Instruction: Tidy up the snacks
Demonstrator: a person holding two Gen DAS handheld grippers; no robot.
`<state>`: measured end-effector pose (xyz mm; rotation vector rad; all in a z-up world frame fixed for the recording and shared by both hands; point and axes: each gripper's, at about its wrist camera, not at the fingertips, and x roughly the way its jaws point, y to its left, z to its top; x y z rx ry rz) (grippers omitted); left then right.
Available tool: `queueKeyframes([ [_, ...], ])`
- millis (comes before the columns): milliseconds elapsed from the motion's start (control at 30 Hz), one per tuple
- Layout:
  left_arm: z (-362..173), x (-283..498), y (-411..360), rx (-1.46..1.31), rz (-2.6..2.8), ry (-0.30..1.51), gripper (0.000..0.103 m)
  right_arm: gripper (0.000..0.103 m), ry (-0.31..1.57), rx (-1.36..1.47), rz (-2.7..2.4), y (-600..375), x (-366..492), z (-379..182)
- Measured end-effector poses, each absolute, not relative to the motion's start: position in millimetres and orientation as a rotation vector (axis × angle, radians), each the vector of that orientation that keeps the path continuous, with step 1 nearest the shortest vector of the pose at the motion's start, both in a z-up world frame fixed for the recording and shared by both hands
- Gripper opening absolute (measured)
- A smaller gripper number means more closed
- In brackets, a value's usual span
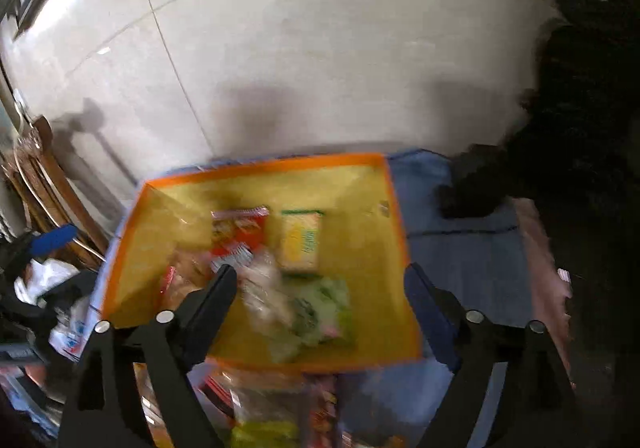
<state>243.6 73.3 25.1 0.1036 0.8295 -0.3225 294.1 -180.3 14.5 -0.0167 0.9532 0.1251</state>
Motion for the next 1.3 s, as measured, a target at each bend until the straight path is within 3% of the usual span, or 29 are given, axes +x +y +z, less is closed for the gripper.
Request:
queueKeyframes([
  [133, 16, 195, 88, 0.175, -0.269, 0.816, 0.093, 0.095, 0.951, -0.072, 0.108, -193, 239, 3],
  [333, -40, 125, 119, 0.306, -0.14, 0.889, 0.094, 0.095, 1.188, -0.085, 0.061, -191, 200, -72],
  [600, -103, 140, 165, 0.095, -0.038, 1.026, 0.094, 0.095, 1.229, -0.106, -0.045, -170, 229, -122],
  [933, -160, 159, 146, 0.058, -0.075, 1.108, 0.094, 0.094, 1.277, -0.07, -0.038, -165, 245, -148],
  [967, -166, 161, 149, 0.026, -0.046, 1.144, 0.08, 0.075, 1.276, -0.081, -0.081, -167, 244, -148],
  [1033, -159, 158, 151, 0.016, -0.018, 1.11, 0.044, 0.025, 1.316, -0.001, -0.071, -174, 241, -150],
  [1067, -156, 157, 151, 0.011, -0.018, 1.127, 0.035, 0.024, 1.319, 0.009, -0.061, -175, 240, -149],
  [1300, -132, 136, 150, -0.038, -0.076, 1.137, 0.035, 0.024, 1.296, 0.032, -0.032, -175, 215, -125],
])
